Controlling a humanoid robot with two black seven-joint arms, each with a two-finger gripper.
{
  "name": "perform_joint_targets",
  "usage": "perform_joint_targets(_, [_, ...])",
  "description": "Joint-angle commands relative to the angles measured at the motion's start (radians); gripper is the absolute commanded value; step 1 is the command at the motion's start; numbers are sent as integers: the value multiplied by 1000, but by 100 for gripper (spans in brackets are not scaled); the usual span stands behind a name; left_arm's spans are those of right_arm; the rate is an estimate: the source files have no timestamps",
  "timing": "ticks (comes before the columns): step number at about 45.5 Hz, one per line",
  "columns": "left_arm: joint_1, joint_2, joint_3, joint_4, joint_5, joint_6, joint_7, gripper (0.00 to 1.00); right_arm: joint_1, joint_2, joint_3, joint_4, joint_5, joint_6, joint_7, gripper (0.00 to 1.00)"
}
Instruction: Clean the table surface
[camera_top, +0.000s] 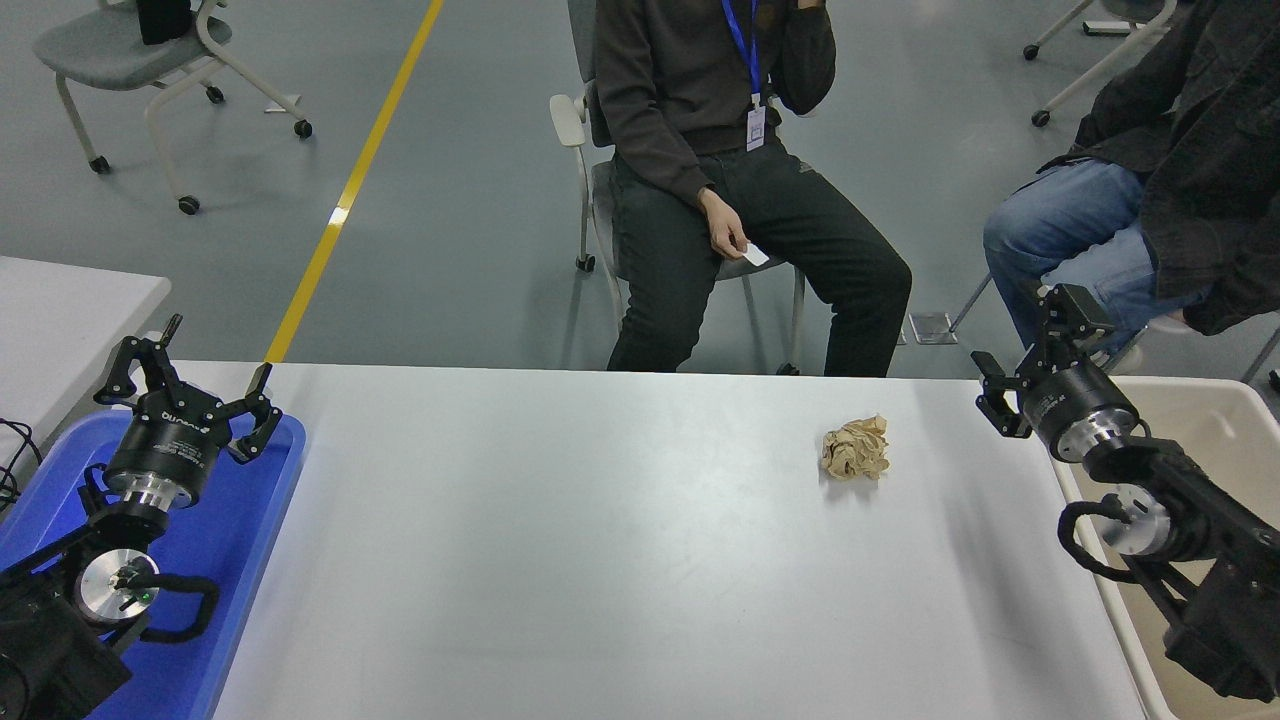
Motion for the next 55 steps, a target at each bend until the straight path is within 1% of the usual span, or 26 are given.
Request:
perform_joint_targets(1, [0, 0, 0, 0, 0, 0, 0, 100, 17, 47, 4, -107, 6, 8, 78, 100])
perform_joint_targets(7, [0, 0, 0, 0, 0, 0, 0, 100, 3, 77, 6, -121, 17, 7, 123, 100])
perform_joint_targets(17, [0, 0, 0, -1, 0, 0, -1, 100, -8, 139, 25, -164, 20, 5, 163, 100])
perform_joint_targets(24, [0, 0, 0, 0, 0, 0, 0, 100, 1, 175, 24, -195, 20, 8, 164, 100])
perform_joint_targets(37, [0, 0, 0, -1, 0, 0, 0, 100, 1, 176, 19, -236, 20, 4, 163, 100])
perform_joint_targets(55, [0, 0, 0, 0, 0, 0, 0, 100, 9, 170, -24, -230, 20, 4, 157, 100])
